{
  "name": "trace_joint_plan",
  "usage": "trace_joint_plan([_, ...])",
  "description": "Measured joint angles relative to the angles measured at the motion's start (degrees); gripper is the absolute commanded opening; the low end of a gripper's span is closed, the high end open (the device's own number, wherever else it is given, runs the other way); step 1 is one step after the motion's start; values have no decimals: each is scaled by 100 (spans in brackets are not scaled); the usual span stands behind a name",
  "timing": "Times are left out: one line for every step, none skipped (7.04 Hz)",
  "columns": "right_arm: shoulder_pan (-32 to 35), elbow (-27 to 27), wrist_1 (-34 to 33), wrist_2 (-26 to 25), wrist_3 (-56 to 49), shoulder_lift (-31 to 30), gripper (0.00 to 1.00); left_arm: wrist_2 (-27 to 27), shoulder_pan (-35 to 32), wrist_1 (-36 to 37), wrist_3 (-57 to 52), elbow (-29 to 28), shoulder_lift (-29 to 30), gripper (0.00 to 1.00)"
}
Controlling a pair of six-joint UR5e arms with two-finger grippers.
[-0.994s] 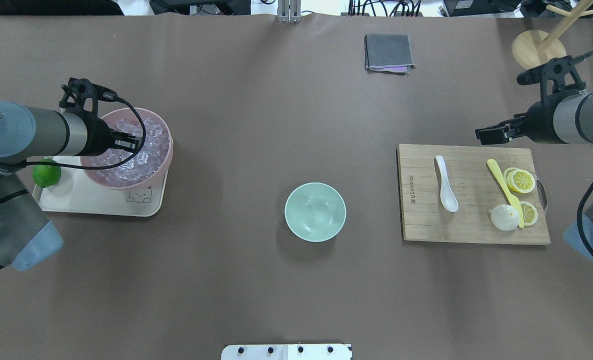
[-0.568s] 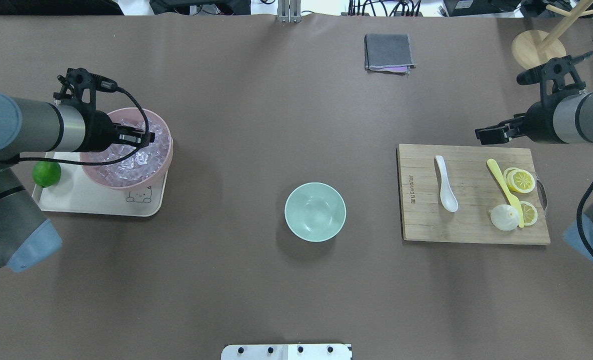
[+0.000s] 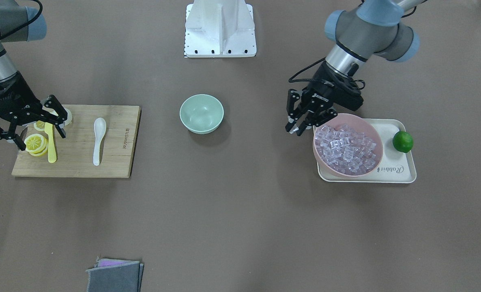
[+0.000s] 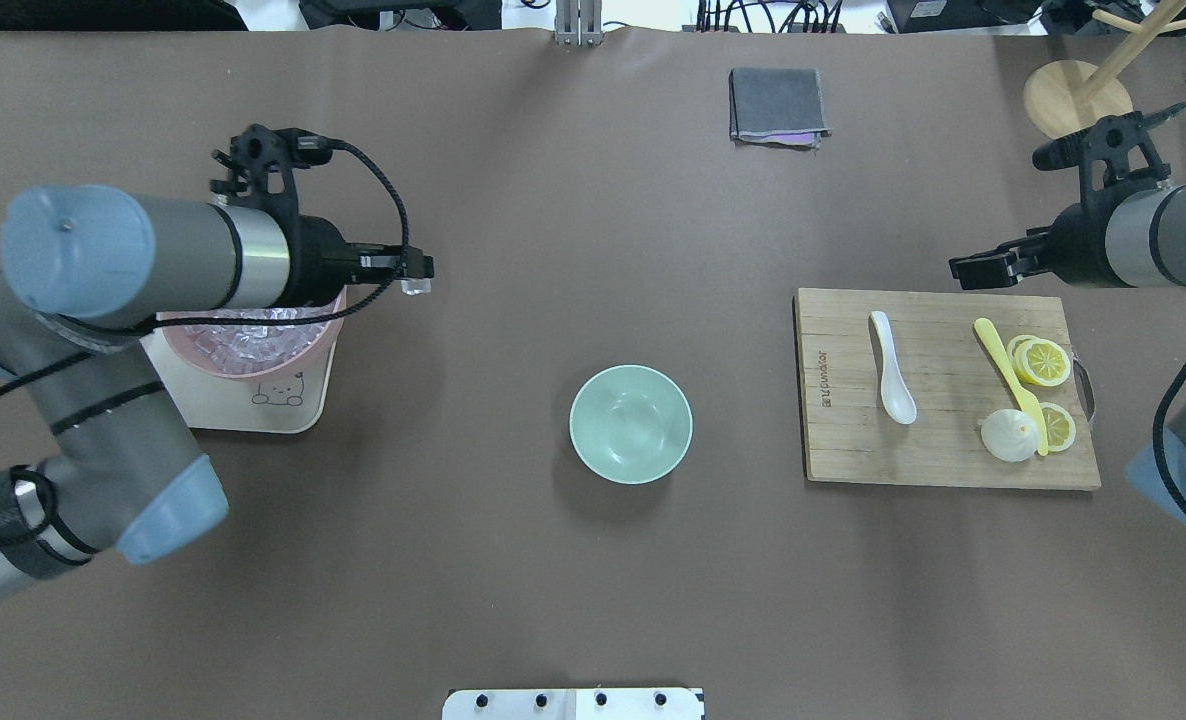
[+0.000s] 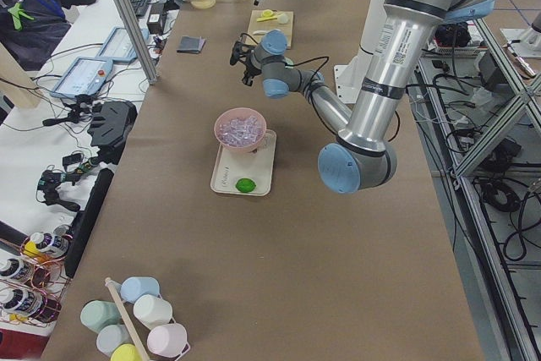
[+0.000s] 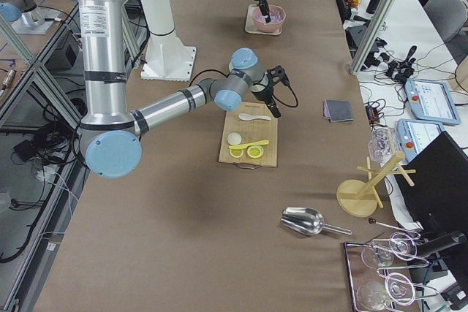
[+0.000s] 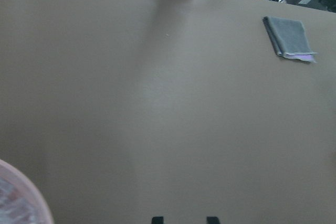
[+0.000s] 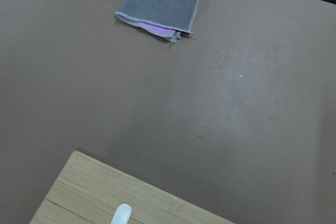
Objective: Put spoon and ice into bowl
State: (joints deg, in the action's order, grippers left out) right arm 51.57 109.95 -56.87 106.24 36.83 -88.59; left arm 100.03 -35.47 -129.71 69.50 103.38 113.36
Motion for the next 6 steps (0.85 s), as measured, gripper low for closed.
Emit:
trace_joint_plan([-7, 0, 2, -4, 0, 0, 100, -510, 493, -11, 199, -144, 242, 0])
trace_joint_plan([-17, 2, 6, -27, 0, -2, 100, -981, 924, -16, 399, -365, 513, 0])
trace_joint_plan([-35, 4, 8, -73, 0, -5, 100, -1379, 1266, -18, 550, -585, 745, 0])
trace_joint_plan([-56, 3, 11, -104, 0, -7, 100, -1670, 1514, -19, 614, -719, 891, 0])
trace_joint_plan([-67, 3, 15, -115, 0, -7, 100, -1875, 1693, -22, 638, -796, 996, 0])
trace_joint_plan([-75, 4, 19, -121, 2, -5, 100, -2022, 1799, -28, 647, -902, 1090, 0])
